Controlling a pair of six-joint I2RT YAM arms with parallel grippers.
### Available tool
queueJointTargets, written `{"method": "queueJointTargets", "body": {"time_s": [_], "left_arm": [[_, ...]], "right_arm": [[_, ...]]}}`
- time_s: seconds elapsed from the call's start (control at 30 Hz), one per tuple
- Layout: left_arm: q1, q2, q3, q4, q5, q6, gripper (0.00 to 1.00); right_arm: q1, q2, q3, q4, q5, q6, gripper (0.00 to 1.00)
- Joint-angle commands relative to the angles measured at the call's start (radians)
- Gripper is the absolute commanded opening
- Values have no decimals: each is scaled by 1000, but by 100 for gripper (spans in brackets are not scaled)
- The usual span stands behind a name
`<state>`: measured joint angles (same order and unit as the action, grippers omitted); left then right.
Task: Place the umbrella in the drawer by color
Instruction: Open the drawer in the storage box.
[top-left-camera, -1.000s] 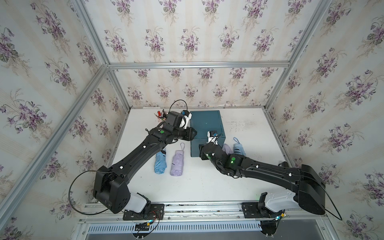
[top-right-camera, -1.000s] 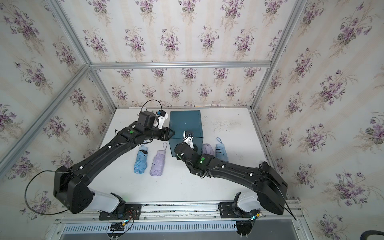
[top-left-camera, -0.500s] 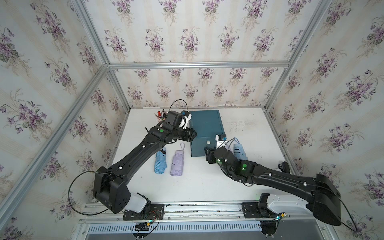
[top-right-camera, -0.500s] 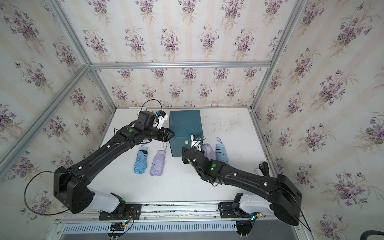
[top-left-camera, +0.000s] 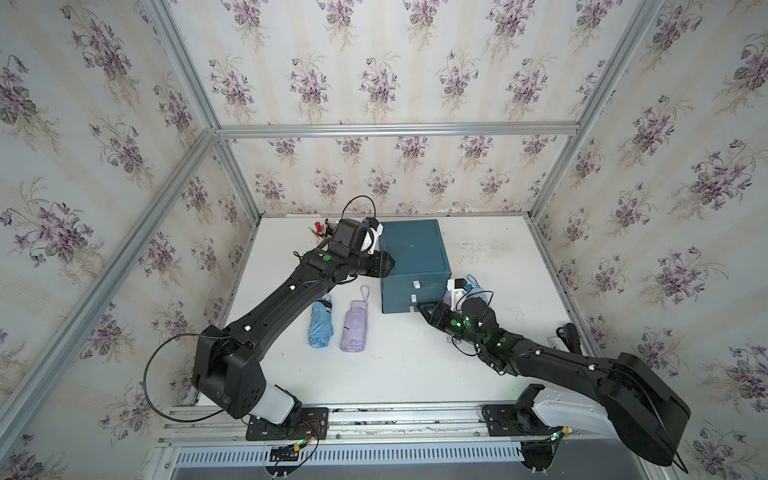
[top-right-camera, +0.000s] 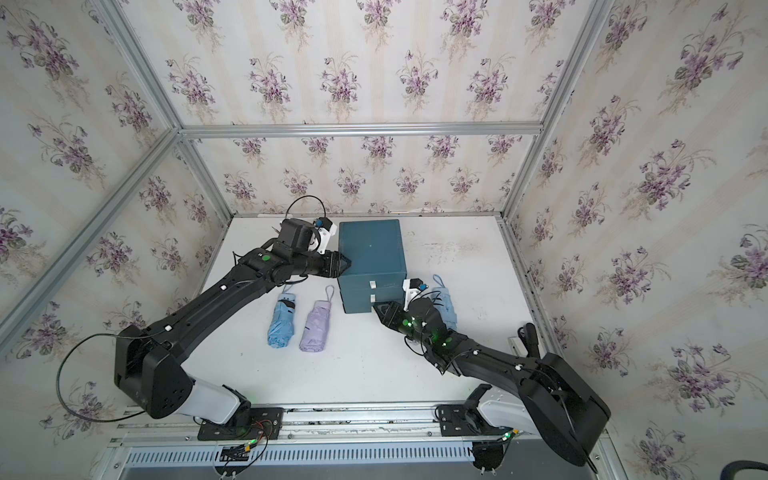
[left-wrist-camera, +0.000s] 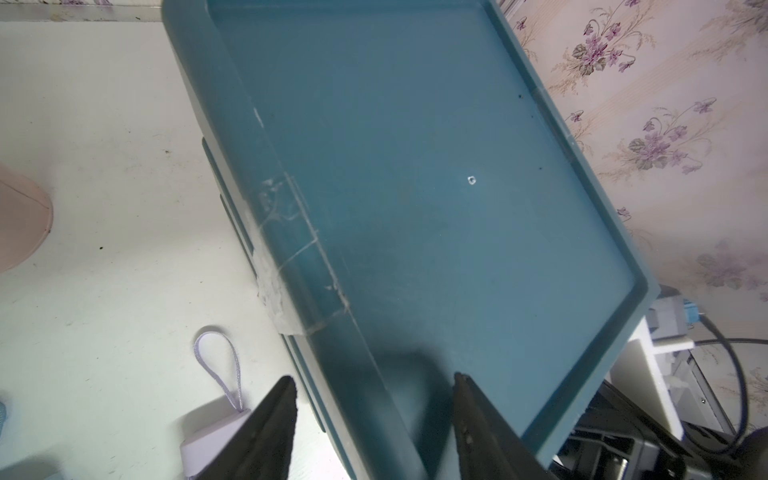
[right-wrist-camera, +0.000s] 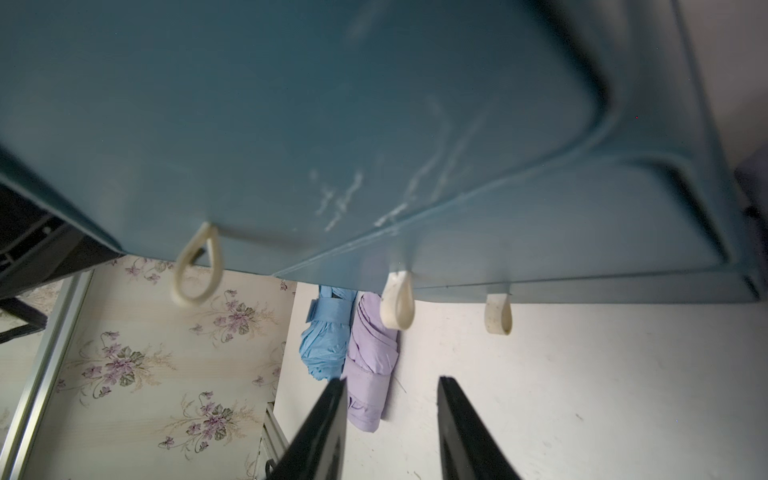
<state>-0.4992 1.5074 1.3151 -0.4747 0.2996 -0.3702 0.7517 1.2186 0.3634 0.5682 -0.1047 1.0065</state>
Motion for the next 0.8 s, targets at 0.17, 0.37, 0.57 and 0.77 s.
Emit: {"method": "queueJointTargets", "body": {"time_s": [0.17,0.37,0.57,0.77], "left_arm": [[-1,2,-11,-122,-34,28,58],[0,3,0,-129,-22,39,57],[0,0,-5,-131,-20,49,57],[-1,-4,-16,-135,-22,56,56]], "right_arm": [[0,146,-39,341,-18,78,40],[0,186,-43,404,37,87,41],[0,244,-22,459,40,117,38],[0,267,-17,468,68,128,32]]}}
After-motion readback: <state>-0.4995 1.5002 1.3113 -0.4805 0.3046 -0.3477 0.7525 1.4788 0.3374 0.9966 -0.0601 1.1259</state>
